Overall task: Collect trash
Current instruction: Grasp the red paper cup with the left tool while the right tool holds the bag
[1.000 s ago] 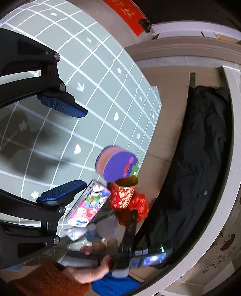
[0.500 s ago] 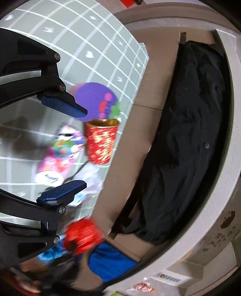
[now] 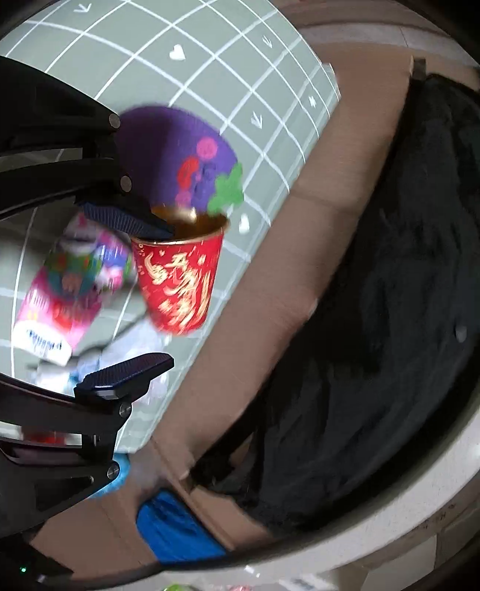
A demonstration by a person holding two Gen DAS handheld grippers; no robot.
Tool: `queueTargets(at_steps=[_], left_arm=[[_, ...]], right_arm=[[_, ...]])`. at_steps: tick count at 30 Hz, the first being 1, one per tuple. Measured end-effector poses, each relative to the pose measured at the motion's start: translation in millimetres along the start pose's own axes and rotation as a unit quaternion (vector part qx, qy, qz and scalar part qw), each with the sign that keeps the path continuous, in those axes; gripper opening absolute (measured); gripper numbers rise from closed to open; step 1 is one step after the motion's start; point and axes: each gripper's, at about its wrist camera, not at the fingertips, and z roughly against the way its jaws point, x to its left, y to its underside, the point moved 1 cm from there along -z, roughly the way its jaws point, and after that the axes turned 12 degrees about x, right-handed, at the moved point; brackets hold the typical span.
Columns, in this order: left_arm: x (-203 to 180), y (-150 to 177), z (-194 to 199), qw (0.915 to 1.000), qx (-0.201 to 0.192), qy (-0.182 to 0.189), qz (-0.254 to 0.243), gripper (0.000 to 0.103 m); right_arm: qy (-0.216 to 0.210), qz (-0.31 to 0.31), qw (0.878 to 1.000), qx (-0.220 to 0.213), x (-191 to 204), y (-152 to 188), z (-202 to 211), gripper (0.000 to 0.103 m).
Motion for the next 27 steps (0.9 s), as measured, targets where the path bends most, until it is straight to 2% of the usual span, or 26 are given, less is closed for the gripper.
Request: queueTargets(at_steps=[4, 6, 8, 10, 11, 13, 16, 20, 27], left_arm=[[-26.8, 3.5, 7.0, 0.9987, -0.004, 0.033, -0.038, 0.06], [-35.5, 2.6, 4.1, 0.9986, -0.004, 0.026, -0.047, 0.06], [-39.6, -1.3, -5.2, 0.9988, -0.004, 0.006, -0.048, 0.055], [-37.8, -5.7, -15.9, 0.9992, 0.005, -0.008, -0.039, 0.039], [-35.4, -6.8, -22.4, 0.9993, 0.012, -0.013, -0.033, 0.034], [-30.7, -9.2, -33.3, 0.9992, 0.018, -0.032, -0.016, 0.017], [-27.8, -6.5, -29.8, 0.9984, 0.001, -0.057, -0.008, 0.007], [-37.8, 3.0, -12.2, 0.9939, -0.017, -0.101, -0.04, 0.006], [-53.2, 31.9, 21.4, 0.9917, -0.022, -0.104, -0.073, 0.005]], right_arm=[[-0.02, 0.0, 1.0, 0.0, 2.7, -0.3, 2.5, 0.04], [-0.02, 0.001, 1.0, -0.001, 4.2, -1.3, 3.5, 0.04], [-0.018, 0.004, 1.0, -0.002, 6.3, -1.0, 3.8, 0.04], [-0.016, 0.006, 1.0, 0.0, 7.6, 0.0, 3.7, 0.04], [-0.016, 0.007, 1.0, 0.002, 8.1, 0.9, 3.5, 0.04], [-0.015, 0.009, 1.0, 0.006, 8.5, 2.3, 2.5, 0.04], [-0.011, 0.015, 1.0, 0.01, 10.7, 3.6, 2.0, 0.04], [-0.007, 0.021, 1.0, 0.008, 12.0, 1.5, 3.2, 0.04], [-0.031, 0.001, 1.0, 0.005, 15.3, -5.7, 5.0, 0.04]])
